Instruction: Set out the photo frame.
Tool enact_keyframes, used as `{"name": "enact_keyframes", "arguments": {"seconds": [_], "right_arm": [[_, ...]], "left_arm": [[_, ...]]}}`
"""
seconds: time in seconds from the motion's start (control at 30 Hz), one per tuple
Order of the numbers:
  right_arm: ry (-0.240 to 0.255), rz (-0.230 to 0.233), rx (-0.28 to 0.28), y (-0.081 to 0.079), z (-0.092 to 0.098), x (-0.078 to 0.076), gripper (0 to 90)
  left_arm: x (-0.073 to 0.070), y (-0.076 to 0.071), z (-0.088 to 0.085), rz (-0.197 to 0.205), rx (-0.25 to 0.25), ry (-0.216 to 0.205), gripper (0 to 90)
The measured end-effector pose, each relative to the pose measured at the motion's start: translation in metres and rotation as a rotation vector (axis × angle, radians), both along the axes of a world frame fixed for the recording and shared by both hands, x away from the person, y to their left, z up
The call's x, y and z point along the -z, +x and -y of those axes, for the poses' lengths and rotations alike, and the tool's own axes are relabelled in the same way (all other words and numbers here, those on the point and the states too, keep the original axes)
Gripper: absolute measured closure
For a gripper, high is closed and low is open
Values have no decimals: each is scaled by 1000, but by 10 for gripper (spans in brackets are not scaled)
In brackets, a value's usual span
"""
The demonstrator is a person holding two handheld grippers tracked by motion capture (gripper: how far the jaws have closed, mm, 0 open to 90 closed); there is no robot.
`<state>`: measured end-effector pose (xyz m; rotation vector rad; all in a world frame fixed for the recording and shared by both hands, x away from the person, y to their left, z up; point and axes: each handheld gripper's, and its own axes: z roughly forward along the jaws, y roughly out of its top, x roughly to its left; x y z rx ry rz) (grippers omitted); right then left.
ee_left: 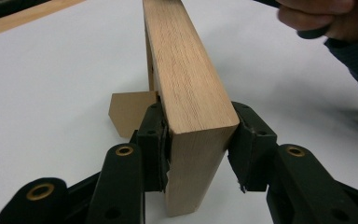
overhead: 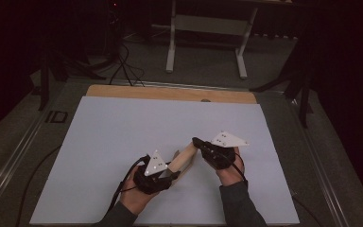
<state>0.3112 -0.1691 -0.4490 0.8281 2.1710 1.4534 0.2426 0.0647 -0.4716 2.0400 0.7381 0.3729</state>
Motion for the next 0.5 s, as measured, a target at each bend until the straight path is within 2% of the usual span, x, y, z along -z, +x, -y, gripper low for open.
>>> {"name": "enact_keyframes", "arguments": {"seconds": [0.33,0.5], "right_arm": [[-24,-19,14,3,-1,7,896],[-50,-5,20,3,-3,7,896]], "left_arm": [[1,-3,4,21,50,23,604],[1,-2,3,24,56,27,603]]}}
